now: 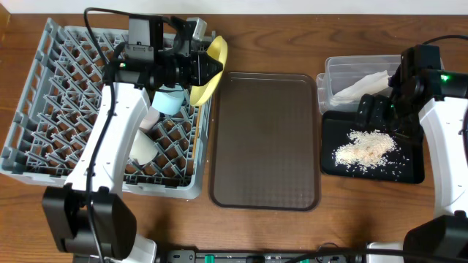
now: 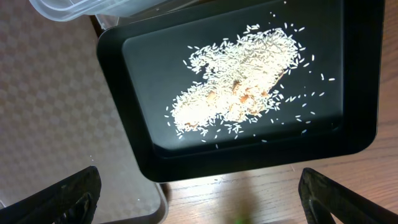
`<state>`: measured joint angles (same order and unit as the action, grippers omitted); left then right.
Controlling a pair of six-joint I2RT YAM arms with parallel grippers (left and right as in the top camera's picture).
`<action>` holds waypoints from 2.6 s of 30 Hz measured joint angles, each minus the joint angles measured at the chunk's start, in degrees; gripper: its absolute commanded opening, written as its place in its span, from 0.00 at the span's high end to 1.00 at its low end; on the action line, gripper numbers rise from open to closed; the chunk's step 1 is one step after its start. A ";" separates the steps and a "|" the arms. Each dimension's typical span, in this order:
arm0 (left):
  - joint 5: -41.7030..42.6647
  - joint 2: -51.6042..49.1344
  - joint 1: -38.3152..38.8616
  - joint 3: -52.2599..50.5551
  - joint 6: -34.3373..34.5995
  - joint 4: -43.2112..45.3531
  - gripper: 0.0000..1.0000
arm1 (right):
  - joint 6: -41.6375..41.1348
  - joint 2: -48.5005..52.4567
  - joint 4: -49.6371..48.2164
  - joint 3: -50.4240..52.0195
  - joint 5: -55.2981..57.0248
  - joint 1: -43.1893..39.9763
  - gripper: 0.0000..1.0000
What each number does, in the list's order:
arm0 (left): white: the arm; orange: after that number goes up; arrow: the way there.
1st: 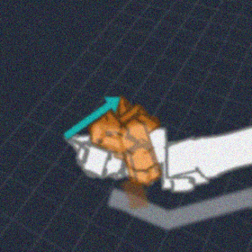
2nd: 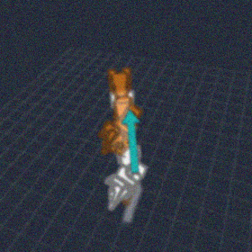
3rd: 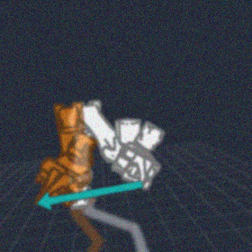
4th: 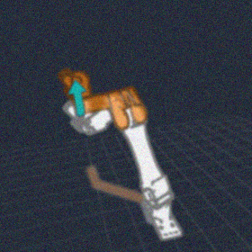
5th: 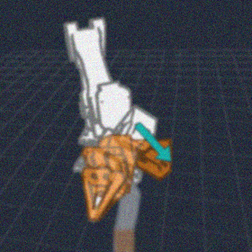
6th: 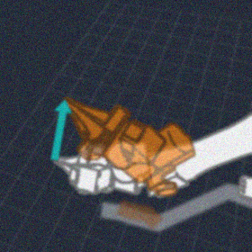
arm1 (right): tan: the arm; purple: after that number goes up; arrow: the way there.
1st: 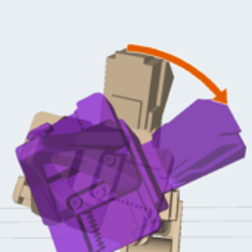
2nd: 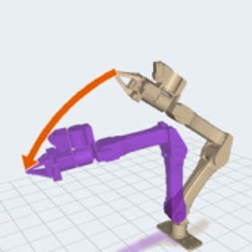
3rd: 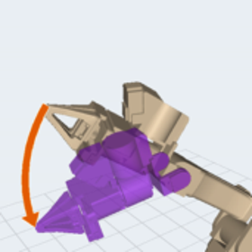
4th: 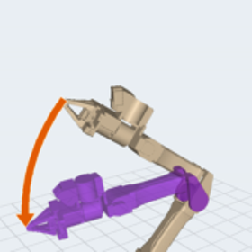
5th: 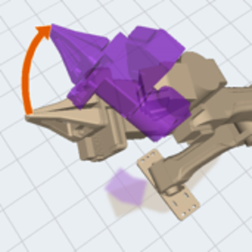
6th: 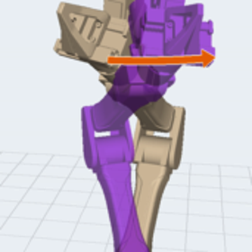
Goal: Sort waste into correct bins and load items into the dishwasher
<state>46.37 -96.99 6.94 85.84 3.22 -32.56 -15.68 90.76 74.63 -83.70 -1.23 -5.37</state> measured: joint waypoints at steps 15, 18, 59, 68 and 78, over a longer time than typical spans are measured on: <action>-7.10 -1.68 -5.75 0.00 0.85 0.66 0.20 | 0.00 0.00 0.35 0.00 0.00 0.00 0.01; -11.08 -0.24 -6.91 0.00 0.96 -1.90 0.17 | 0.00 0.00 -0.61 0.00 -0.02 0.00 0.01; -35.74 68.72 -6.88 -39.06 -0.76 -16.74 0.10 | 10.08 -56.72 -27.36 36.57 -2.10 4.96 0.01; -35.54 73.09 -6.88 -39.23 -1.62 -18.21 0.10 | 10.10 -61.83 -9.18 37.81 -1.25 4.96 0.01; -35.54 73.09 -6.88 -39.23 -1.77 -18.21 0.10 | 10.08 -61.83 -8.46 37.81 -1.27 4.96 0.01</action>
<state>10.83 -23.90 0.05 46.61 1.45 -50.76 -5.61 28.93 66.17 -45.89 -2.50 -0.40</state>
